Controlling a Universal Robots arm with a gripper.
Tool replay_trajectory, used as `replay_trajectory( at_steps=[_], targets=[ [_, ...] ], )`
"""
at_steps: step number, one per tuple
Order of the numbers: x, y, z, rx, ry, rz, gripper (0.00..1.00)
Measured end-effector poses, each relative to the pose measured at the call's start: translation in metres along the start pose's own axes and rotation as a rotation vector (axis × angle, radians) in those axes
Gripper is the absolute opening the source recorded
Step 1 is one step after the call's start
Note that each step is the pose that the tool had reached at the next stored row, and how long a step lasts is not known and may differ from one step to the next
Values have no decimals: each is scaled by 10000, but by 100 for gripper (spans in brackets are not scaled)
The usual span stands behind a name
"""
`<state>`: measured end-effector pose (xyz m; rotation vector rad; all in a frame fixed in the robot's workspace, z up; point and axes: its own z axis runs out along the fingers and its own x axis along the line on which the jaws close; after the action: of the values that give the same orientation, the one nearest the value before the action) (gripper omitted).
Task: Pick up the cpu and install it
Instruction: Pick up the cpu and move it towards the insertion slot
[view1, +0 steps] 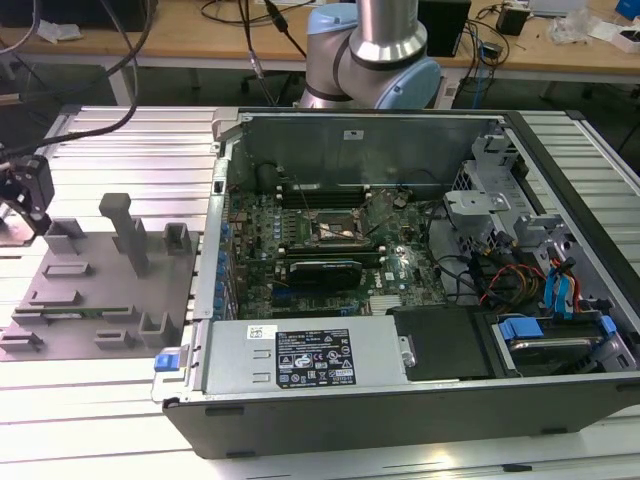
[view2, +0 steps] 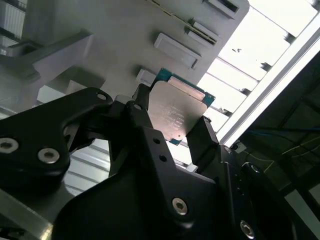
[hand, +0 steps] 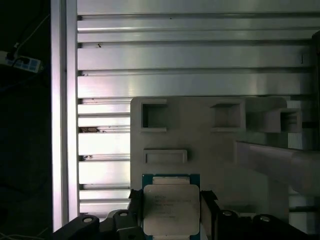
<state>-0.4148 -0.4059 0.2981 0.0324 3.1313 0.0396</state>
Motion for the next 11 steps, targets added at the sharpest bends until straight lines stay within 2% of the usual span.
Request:
replay_trajectory(
  at_steps=[9, 11],
  targets=[
    [-2, 17, -198, 41, -1, -1, 55],
    [-2, 24, -278, 54, -1, 0, 55]
  ],
)
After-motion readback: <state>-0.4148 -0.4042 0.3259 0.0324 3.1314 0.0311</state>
